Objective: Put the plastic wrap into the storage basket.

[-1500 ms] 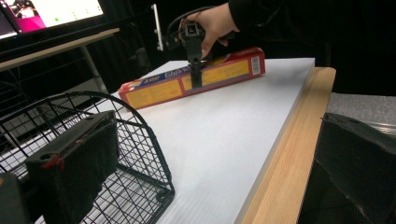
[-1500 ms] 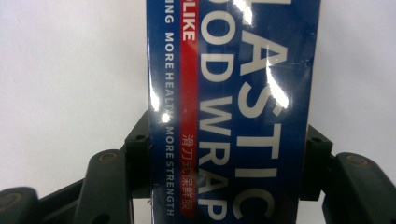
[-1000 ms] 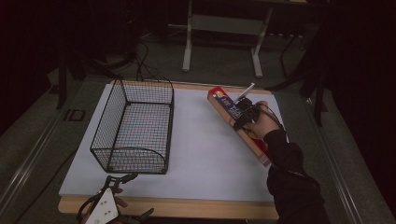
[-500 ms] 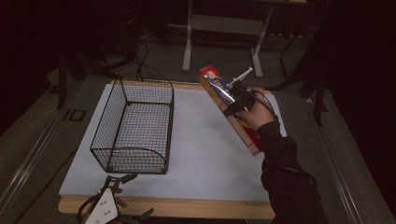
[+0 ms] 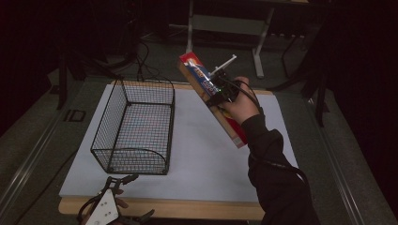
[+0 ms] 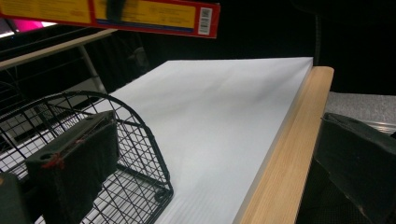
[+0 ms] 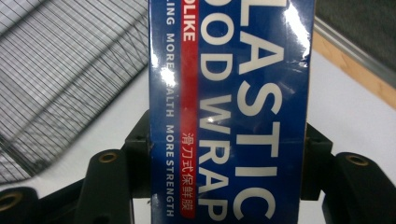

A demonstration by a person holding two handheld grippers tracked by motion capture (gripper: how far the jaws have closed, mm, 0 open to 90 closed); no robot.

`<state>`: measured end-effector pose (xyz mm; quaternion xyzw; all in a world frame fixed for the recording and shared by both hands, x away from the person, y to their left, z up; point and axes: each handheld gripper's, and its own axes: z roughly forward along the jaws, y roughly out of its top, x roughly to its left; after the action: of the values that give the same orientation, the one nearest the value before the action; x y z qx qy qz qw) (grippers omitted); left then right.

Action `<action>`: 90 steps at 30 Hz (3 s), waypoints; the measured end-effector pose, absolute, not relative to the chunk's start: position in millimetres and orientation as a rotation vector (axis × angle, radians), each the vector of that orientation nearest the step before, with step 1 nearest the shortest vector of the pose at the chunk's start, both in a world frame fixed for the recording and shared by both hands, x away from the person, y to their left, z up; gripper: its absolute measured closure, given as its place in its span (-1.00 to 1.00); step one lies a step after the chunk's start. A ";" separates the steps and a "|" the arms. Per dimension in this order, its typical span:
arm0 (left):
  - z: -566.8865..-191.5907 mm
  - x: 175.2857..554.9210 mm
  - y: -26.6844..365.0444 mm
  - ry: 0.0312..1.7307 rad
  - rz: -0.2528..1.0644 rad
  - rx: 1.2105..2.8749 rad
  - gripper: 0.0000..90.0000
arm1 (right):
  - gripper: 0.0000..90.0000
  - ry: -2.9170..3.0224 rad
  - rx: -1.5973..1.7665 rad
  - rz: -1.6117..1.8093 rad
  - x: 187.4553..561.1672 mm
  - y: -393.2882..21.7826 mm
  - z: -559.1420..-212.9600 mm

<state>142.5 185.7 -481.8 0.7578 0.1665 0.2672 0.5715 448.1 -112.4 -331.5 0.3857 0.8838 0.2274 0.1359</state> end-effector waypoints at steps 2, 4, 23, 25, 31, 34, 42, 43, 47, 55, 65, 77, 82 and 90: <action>-481.8 142.6 186.0 0.391 0.626 1.778 -0.99 | -0.10 2.526 1.113 0.712 445.0 -100.5 -326.8; -481.6 142.3 186.0 0.391 0.625 1.777 -0.99 | -0.10 2.519 1.120 0.735 444.3 -96.9 -325.7; -481.4 142.1 186.9 0.391 0.619 1.772 -0.99 | -0.10 2.500 1.048 0.868 432.8 -28.3 -318.8; -481.1 141.9 187.4 0.392 0.619 1.769 -0.99 | -0.10 2.493 1.030 0.898 430.4 -20.3 -317.4; -480.9 140.9 188.1 0.388 0.620 1.767 -0.99 | -0.10 2.458 1.013 0.980 424.9 3.1 -310.8; -481.0 141.1 188.8 0.387 0.617 1.766 -0.99 | -0.10 2.449 0.989 0.993 423.6 14.8 -308.5; -480.8 140.3 189.1 0.382 0.616 1.766 -0.99 | -0.10 2.399 0.982 1.085 420.9 45.2 -308.7; -480.7 140.2 189.4 0.382 0.615 1.765 -0.99 | -0.10 2.394 0.984 1.105 420.5 48.6 -309.5; -480.9 140.0 189.7 0.377 0.615 1.770 -0.99 | -0.10 2.376 0.993 1.153 418.9 62.8 -314.5; -480.9 140.1 190.6 0.374 0.618 1.772 -0.99 | -0.10 2.361 1.028 1.273 409.8 86.6 -338.0; -481.2 140.0 190.3 0.371 0.617 1.777 -0.99 | -0.11 2.351 1.023 1.270 400.4 100.7 -368.1; -481.5 140.0 189.9 0.370 0.615 1.780 -0.99 | -0.11 2.462 0.993 1.109 401.9 110.3 -406.8; -481.5 140.0 190.0 0.370 0.615 1.780 -0.99 | -0.11 2.481 0.993 1.069 403.8 108.8 -418.0; -481.6 140.1 189.8 0.371 0.613 1.780 -0.99 | -0.12 2.522 0.952 1.038 403.8 114.4 -421.9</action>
<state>140.1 189.8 -481.6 0.7596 0.1581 0.2617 0.5740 403.8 114.4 -421.9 0.3269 0.8661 0.3566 0.1260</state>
